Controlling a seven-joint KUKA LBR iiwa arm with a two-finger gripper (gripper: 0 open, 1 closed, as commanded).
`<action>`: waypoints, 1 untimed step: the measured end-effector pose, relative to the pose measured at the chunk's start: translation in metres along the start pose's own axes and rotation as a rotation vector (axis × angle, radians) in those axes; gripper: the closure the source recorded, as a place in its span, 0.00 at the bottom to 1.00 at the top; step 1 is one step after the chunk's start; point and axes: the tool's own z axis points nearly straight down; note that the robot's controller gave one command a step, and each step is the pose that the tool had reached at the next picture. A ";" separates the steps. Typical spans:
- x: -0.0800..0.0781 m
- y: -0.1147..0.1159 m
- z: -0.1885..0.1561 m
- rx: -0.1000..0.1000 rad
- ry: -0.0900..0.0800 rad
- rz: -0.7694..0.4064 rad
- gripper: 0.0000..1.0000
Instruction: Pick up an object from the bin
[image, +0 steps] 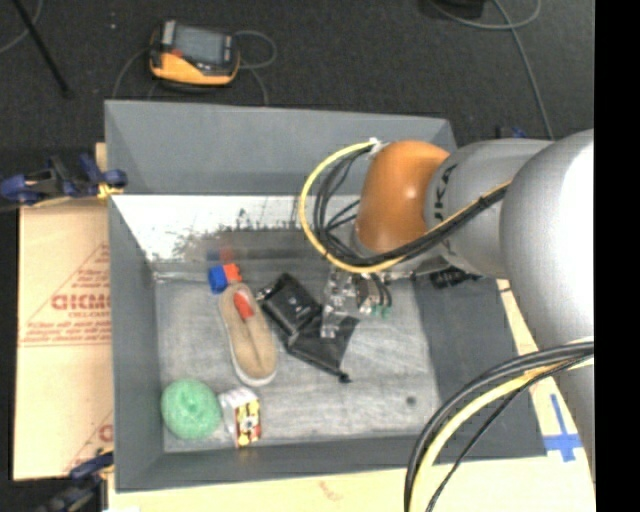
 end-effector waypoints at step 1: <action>0.000 0.000 0.000 0.000 0.000 -0.001 1.00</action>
Offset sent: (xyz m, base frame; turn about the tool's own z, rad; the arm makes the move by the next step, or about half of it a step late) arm -0.0198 0.0089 0.0411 0.0693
